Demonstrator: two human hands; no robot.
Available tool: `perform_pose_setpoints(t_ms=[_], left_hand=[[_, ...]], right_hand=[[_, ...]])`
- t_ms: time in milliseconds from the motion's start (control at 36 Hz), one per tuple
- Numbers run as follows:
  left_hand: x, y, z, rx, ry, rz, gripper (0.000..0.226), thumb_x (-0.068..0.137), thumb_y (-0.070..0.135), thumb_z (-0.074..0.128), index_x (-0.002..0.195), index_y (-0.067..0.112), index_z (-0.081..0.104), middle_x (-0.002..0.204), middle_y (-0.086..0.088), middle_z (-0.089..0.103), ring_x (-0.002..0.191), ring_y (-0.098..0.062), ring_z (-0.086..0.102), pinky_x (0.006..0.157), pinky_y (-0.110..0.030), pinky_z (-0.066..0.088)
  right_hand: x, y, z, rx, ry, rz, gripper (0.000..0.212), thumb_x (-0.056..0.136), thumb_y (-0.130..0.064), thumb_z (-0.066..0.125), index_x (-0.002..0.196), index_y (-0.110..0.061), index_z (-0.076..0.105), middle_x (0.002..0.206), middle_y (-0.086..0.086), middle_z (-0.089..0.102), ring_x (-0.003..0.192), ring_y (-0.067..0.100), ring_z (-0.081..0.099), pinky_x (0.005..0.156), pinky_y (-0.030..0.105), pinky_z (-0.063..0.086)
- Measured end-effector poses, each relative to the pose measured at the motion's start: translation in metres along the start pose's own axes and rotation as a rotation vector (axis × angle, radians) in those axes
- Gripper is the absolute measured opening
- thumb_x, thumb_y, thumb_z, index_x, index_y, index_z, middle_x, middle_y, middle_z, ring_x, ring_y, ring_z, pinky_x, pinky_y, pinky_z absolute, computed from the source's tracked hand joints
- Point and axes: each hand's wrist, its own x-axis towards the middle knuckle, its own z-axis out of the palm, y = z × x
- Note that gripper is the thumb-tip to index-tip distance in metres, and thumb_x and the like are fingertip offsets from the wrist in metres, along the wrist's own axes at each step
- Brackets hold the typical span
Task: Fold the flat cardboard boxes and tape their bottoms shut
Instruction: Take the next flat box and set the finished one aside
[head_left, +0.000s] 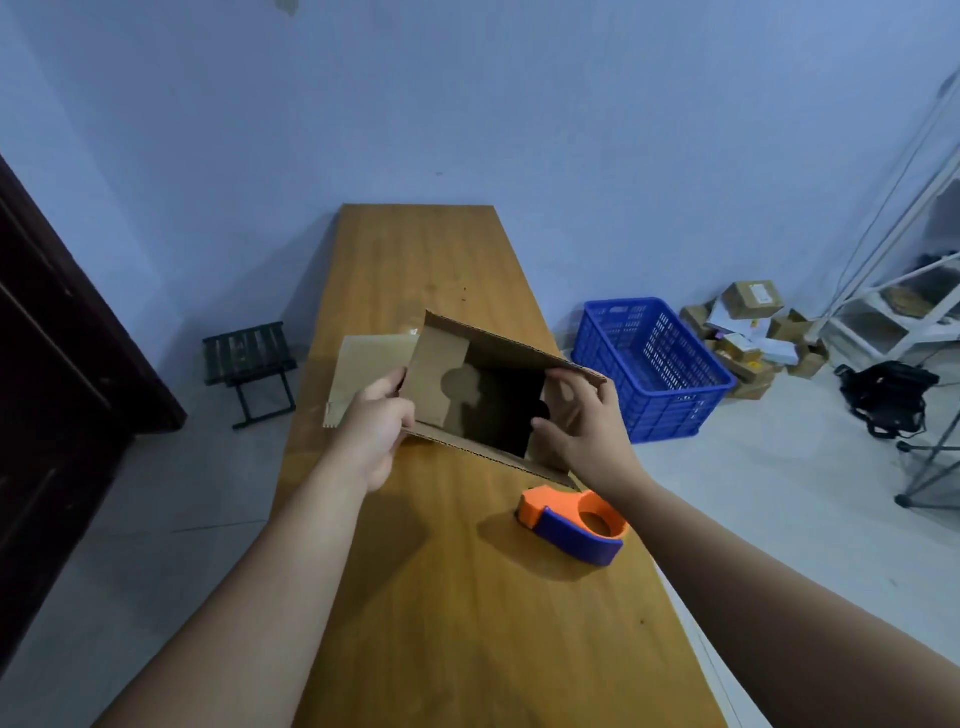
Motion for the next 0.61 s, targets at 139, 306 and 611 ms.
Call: perform_pose_setpoints(t_ms=[139, 306, 611], left_hand=[[0.019, 0.004, 0.03, 0.404, -0.014, 0.079, 0.072, 0.084, 0.0, 0.063, 0.144, 0.023, 0.031, 0.132, 0.0, 0.052, 0.118, -0.021, 0.051, 0.1, -0.036, 0.044], [0.055, 0.006, 0.073, 0.84, 0.19, 0.129, 0.074, 0.076, 0.032, 0.078, 0.134, 0.009, 0.036, 0.132, -0.007, 0.046, 0.115, -0.025, 0.051, 0.082, -0.029, 0.044], [0.147, -0.008, 0.131, 1.027, 0.167, -0.002, 0.056, 0.096, 0.03, 0.038, 0.146, 0.011, 0.024, 0.125, -0.012, 0.052, 0.1, -0.028, 0.056, 0.064, -0.033, 0.045]], right_hand=[[0.025, 0.008, -0.005, -0.083, 0.055, 0.083, 0.059, 0.084, -0.019, 0.071, 0.132, -0.026, 0.037, 0.143, 0.007, 0.023, 0.13, 0.026, 0.035, 0.1, 0.03, 0.041], [0.058, 0.031, -0.007, -0.17, 0.103, 0.094, 0.053, 0.081, -0.018, 0.066, 0.123, -0.026, 0.035, 0.131, 0.002, 0.023, 0.101, 0.017, 0.041, 0.078, 0.026, 0.047], [0.136, 0.082, -0.004, -0.085, 0.069, 0.182, 0.042, 0.083, -0.003, 0.05, 0.112, -0.031, 0.037, 0.136, 0.001, 0.021, 0.107, 0.016, 0.035, 0.077, 0.027, 0.037]])
